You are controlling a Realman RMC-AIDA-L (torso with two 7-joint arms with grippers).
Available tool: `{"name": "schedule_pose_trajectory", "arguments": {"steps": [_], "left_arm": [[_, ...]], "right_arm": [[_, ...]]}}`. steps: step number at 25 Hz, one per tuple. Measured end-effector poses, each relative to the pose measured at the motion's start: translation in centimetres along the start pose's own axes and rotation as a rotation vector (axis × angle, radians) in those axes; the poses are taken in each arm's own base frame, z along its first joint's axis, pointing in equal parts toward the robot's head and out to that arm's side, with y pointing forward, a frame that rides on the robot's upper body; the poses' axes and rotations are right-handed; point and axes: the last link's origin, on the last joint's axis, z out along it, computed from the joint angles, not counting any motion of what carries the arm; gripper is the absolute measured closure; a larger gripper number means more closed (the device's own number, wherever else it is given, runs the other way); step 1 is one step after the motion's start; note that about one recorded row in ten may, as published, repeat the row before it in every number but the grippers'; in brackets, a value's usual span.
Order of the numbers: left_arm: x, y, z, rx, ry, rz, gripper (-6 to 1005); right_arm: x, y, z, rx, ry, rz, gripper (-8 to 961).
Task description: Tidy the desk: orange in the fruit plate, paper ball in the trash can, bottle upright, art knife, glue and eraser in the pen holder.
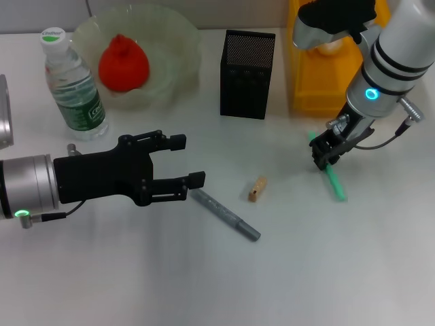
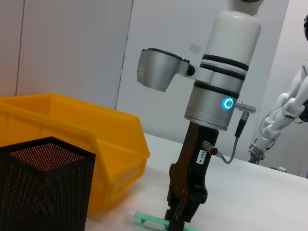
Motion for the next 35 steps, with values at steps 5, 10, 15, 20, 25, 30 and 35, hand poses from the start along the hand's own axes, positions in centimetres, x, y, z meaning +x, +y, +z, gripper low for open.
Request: {"name": "schedule_pose_trajectory", "arguments": {"steps": [5, 10, 15, 20, 25, 30, 35], "left_arm": [[0.0, 0.0, 0.0, 0.000, 0.000, 0.001, 187], [0.1, -0.1, 0.0, 0.003, 0.000, 0.004, 187], [0.1, -0.1, 0.0, 0.004, 0.001, 0.006, 187], [0.1, -0.1, 0.0, 0.005, 0.002, 0.006, 186], [0.3, -0.3, -0.2, 0.019, 0.015, 0.003, 186], [0.3, -0.4, -0.4, 0.029, 0.026, -0.001, 186], [0.3, -0.4, -0.5, 0.031, 0.028, -0.001, 187]], "right_arm": [[0.0, 0.0, 0.0, 0.000, 0.001, -0.004, 773], [0.0, 0.0, -0.1, 0.000, 0.002, -0.025, 834], [0.0, 0.0, -0.2, -0.012, -0.006, -0.052, 861], [-0.2, -0.1, -0.5, -0.013, -0.023, -0.070, 866], [-0.3, 0.0, -1.5, -0.065, -0.090, -0.105, 867], [0.4, -0.3, -2.5, -0.137, -0.173, -0.156, 867], [1.6, -0.6, -2.8, -0.240, -0.301, -0.219, 865]]}}
